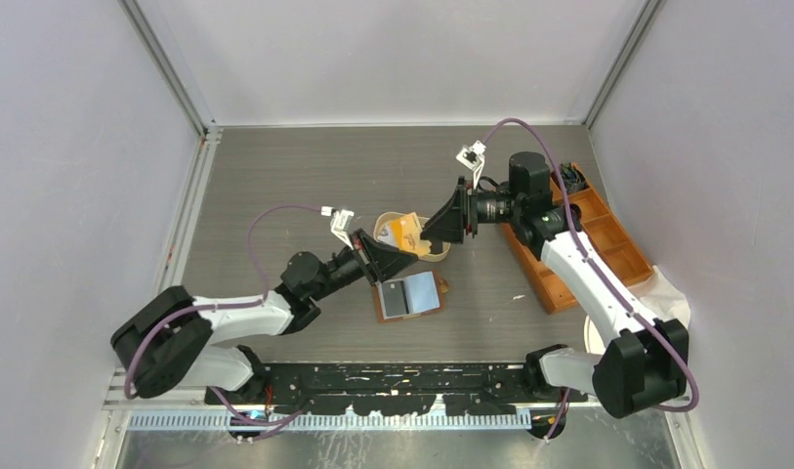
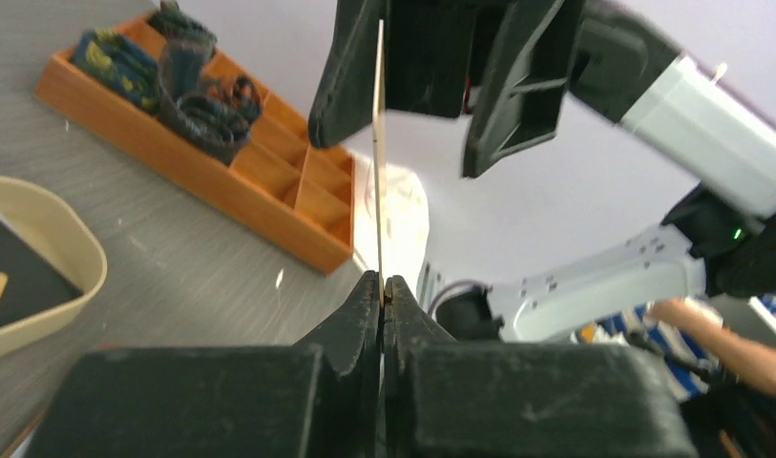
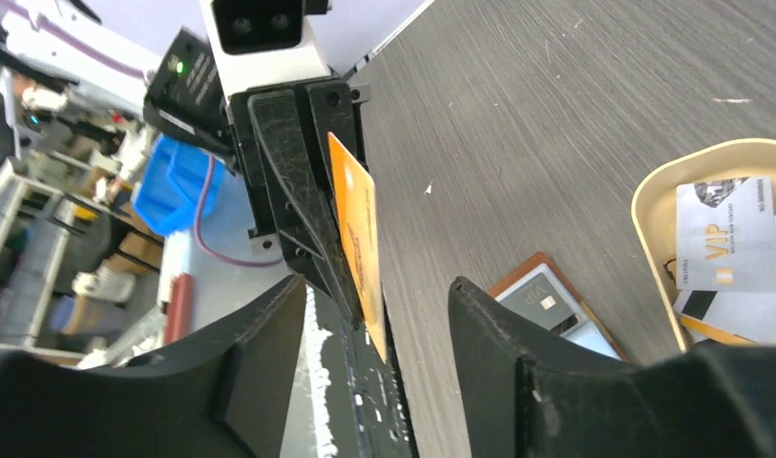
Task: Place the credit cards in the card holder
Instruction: Insert the credit card into the card holder.
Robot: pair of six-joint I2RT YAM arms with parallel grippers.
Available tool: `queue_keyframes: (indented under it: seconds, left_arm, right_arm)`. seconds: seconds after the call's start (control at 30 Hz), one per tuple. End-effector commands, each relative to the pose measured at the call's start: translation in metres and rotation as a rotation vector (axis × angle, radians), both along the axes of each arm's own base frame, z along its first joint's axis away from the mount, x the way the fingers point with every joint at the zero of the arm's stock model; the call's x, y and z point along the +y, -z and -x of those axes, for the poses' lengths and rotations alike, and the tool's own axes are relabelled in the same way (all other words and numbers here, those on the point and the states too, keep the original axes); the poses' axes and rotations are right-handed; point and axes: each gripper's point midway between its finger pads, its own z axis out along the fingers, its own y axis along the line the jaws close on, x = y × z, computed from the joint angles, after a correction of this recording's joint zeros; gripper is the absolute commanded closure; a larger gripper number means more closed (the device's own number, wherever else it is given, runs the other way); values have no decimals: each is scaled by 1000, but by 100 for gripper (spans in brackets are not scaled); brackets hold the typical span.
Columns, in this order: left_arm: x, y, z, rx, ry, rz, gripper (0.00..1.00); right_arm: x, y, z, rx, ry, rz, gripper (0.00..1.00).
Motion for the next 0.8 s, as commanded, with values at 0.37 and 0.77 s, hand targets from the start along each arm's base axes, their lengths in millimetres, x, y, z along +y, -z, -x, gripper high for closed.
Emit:
queue_keyframes:
  seconds: [0.37,0.77]
  left_arm:
    - [-4,22,53,-121,315,-324,100]
    - [12,-2,45,-150,186,-116,51]
  right_arm:
    - [18,21,49,-249,-254,44,69]
    - [26,19,54,-144,-285,16,99]
